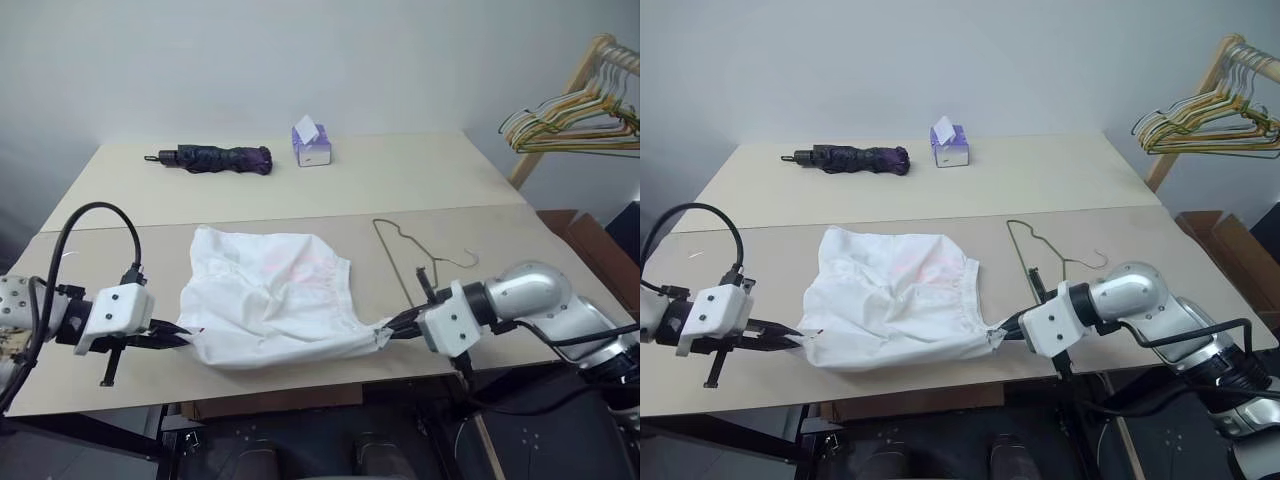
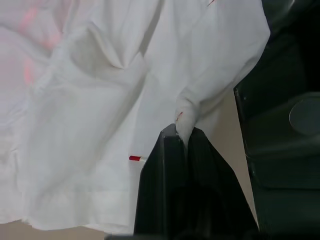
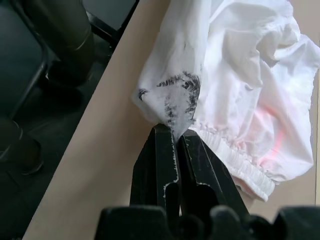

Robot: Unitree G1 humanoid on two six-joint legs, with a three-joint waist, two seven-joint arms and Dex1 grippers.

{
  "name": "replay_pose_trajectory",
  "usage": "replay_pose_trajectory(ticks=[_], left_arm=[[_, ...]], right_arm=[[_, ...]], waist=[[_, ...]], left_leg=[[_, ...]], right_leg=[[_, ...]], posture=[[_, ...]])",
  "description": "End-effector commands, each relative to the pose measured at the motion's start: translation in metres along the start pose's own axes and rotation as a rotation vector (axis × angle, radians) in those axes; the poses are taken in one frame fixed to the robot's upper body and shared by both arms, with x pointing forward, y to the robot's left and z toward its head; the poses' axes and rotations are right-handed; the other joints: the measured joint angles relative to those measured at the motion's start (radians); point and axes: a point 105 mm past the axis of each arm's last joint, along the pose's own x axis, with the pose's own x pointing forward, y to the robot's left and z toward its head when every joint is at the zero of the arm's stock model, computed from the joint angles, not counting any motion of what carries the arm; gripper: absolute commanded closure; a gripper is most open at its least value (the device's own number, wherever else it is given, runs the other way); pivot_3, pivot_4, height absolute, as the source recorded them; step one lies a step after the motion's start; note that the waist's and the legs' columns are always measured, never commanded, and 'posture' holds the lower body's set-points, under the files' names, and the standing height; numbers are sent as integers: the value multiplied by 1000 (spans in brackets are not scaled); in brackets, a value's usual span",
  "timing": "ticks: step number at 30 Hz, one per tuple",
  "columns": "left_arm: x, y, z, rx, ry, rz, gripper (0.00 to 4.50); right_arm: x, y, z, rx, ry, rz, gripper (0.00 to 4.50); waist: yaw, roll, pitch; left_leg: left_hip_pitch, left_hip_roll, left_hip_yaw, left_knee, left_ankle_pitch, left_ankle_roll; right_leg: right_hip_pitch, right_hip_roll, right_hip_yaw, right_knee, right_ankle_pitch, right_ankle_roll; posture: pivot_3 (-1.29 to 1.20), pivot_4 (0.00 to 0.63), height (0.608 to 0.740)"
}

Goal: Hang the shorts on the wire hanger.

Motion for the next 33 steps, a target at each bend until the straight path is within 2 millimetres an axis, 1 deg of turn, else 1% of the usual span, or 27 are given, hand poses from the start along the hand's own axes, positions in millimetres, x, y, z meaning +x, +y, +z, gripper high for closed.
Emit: replay_pose_trajectory(ticks=[1, 3, 4, 5, 6, 7, 8, 10, 11, 12, 14, 15, 16, 18, 20, 21, 22, 23, 24, 26, 27, 28, 30, 32, 33], left_arm=[[-1, 29, 7, 42, -31, 85, 4500], [-5, 72, 15, 57, -54, 252, 4500], [-8, 90, 20, 61, -66, 322, 4500], [-14, 117, 26, 51, -74, 439, 4500], [-23, 147, 35, 23, -86, 573, 4500], [-33, 171, 43, -1, -104, 689, 4500], [-47, 196, 54, -32, -121, 824, 4500], [-78, 234, 78, -50, -159, 1090, 4500], [-90, 245, 86, -55, -170, 1185, 4500], [-106, 256, 97, -69, -180, 1298, 4500], [-140, 267, 125, -3, -171, 1537, 4500], [-159, 269, 140, 45, -168, 1659, 4500], [-172, 268, 151, 80, -174, 1746, 4500], [-198, 261, 177, 164, -213, 1909, 4500], [-214, 252, 201, 287, -248, 2002, 4500], [-219, 249, 209, 323, -278, 2022, 4500], [-222, 246, 215, 351, -304, 2032, 4500], [-225, 243, 220, 385, -320, 2044, 4500], [-225, 241, 222, 424, -313, 2052, 4500], [-219, 241, 218, 453, -310, 2023, 4500], [-210, 244, 215, 455, -316, 1975, 4500], [-196, 247, 209, 470, -313, 1898, 4500], [-168, 249, 195, 498, -321, 1748, 4500], [-137, 247, 173, 484, -350, 1578, 4500], [-116, 243, 158, 485, -350, 1465, 4500]], right_arm=[[-9, -45, 3, 35, -23, -130, 4471], [-12, -88, -9, 51, 13, -275, 4471], [-13, -106, -15, 65, 42, -336, 4471], [-16, -132, -25, 66, 97, -434, 4471], [-20, -159, -35, 80, 156, -548, 4471], [-25, -181, -40, 95, 200, -639, 4471], [-32, -204, -45, 105, 252, -756, 4471], [-52, -241, -47, 87, 362, -989, 4471], [-59, -251, -46, 73, 401, -1068, 4471], [-72, -263, -40, 59, 416, -1182, 4471], [-101, -283, -17, -27, 397, -1417, 4471], [-117, -291, -2, -36, 332, -1546, 4471], [-129, -295, 10, -53, 276, -1638, 4471], [-151, -298, 33, -117, 176, -1787, 4471], [-165, -296, 48, -199, 127, -1876, 4471], [-168, -295, 49, -226, 125, -1893, 4471], [-170, -293, 49, -252, 133, -1904, 4471], [-170, -290, 46, -275, 153, -1907, 4471], [-168, -287, 38, -278, 179, -1895, 4471], [-159, -278, 18, -262, 228, -1839, 4471], [-152, -272, 6, -268, 267, -1794, 4471], [-143, -265, -9, -257, 293, -1736, 4471], [-125, -249, -33, -233, 328, -1626, 4471], [-100, -229, -54, -236, 339, -1479, 4471], [-84, -215, -65, -228, 336, -1382, 4471]], waist=[[1, 0, -1], [1, 0, -2], [3, -1, -2], [3, -2, -3], [3, -2, -3], [5, -3, -3], [4, -4, -4], [1, -5, -4], [1, -5, -5], [1, -5, -5], [0, -5, -5], [0, -5, -5], [0, -5, -5], [1, -5, -5], [2, -5, -5], [4, -5, -5], [6, -5, -5], [9, -5, -5], [10, -5, -5], [13, -5, -5], [14, -5, -5], [17, -5, -5], [19, -5, -5], [21, -5, -8], [20, -5, -9]], left_leg=[[0, 0, 0, 0, 0, 0], [-1, 0, 0, 1, 0, 0], [0, 0, 0, 1, 0, 0], [0, 0, 0, 1, 0, 0], [-3, 0, -1, 1, 0, 0], [-3, -1, -1, 2, 0, 0], [-6, -2, -2, 3, 1, -1], [-9, -3, -4, 3, 2, -3], [-11, -3, -4, 2, 2, -3], [-14, -4, -4, 1, 2, -3], [-25, -4, -4, 0, 4, -6], [-28, -5, -3, 0, 5, -8], [-30, -5, -3, -1, 5, -8], [-39, -5, -2, -2, 7, -11], [-42, -5, -3, -3, 10, -17], [-42, -5, -3, -4, 10, -17], [-42, -5, -3, -5, 7, -12], [-41, -5, -2, -5, 7, -12], [-40, -6, -2, -5, 7, -12], [-37, -6, -2, -5, 7, -12], [-34, -6, -2, -5, 7, -12], [-31, -6, -2, -5, 7, -12], [-19, -6, -2, -5, 7, -12], [-17, -6, -2, -5, 7, -12], [-15, -6, -2, -5, 7, -12]], right_leg=[[0, 0, 0, 1, 0, 0], [-1, 1, 0, 1, 0, 0], [0, 1, 0, 2, 0, 0], [0, 1, 0, 2, 1, 0], [-2, 1, 0, 2, 1, 0], [-2, 1, 0, 3, 1, 0], [-4, 0, -1, 3, 2, 0], [-7, -1, -2, 2, 3, 1], [-9, -2, -2, 2, 2, 1], [-12, -3, -2, 3, 3, 1], [-24, -4, -1, 5, 3, 1], [-28, -5, -1, 6, 3, 1], [-30, -5, -1, 5, 3, 1], [-40, -5, 0, 8, 3, 2], [-44, -5, 0, 9, 3, 2], [-44, -5, 0, 8, 3, 2], [-43, -5, 0, 8, 3, 2], [-42, -5, 0, 7, 3, 2], [-40, -5, 0, 6, 3, 2], [-38, -5, 0, 3, 3, 3], [-36, -5, 0, 4, 3, 4], [-33, -5, 0, 4, 4, 4], [-21, -5, 0, 3, 4, 4], [-18, -5, 0, 3, 4, 4], [-16, -5, 0, 3, 4, 4]], posture=[[31, 0, 740], [34, 0, 740], [35, 0, 740], [40, 0, 740], [42, 0, 740], [44, 0, 740], [49, 0, 740], [61, 0, 740], [63, 0, 740], [73, 0, 740], [81, 0, 740], [85, 0, 740], [86, 0, 740], [88, 0, 740], [81, 0, 740], [77, 0, 740], [71, 0, 740], [71, 0, 740], [68, 0, 740], [69, 0, 740], [72, 0, 740], [75, 0, 740], [78, 0, 740], [78, 0, 740], [74, 0, 740]])
